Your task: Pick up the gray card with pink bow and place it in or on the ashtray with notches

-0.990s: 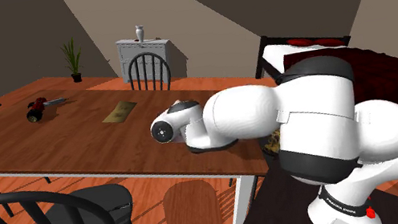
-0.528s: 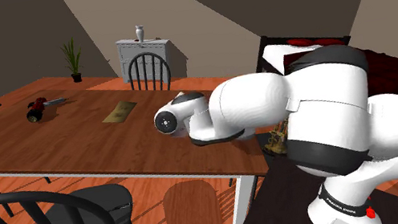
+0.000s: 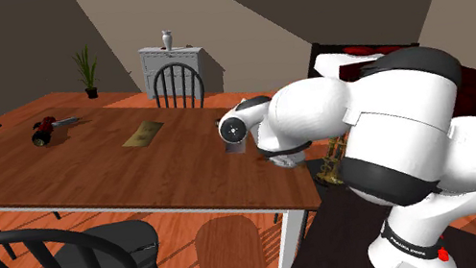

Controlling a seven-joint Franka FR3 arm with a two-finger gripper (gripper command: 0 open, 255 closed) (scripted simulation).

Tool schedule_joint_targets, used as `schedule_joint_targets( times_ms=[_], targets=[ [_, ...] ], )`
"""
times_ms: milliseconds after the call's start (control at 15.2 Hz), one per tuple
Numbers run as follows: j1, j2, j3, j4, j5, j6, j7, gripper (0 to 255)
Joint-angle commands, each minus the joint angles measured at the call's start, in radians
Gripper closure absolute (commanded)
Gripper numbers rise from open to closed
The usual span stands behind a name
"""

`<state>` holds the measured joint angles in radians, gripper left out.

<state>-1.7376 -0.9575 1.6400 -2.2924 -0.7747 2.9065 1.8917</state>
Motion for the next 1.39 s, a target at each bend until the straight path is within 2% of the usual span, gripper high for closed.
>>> schedule_joint_targets(
  times_ms=[0,330,594,924,1320],
  targets=[
    [-0.004,-0.024,-0.047,-0.053,-0.033,0.079,0.017,255],
    [-0.059,-0.103,-0.145,-0.141,-0.095,0.277,0.041,255],
    [-0.146,-0.197,-0.207,-0.190,-0.117,0.461,0.049,255],
    [-0.303,-0.314,-0.256,-0.228,-0.079,0.699,0.010,255],
    [-0.532,-0.378,-0.278,-0.232,0.005,0.940,-0.098,255]
  ],
)
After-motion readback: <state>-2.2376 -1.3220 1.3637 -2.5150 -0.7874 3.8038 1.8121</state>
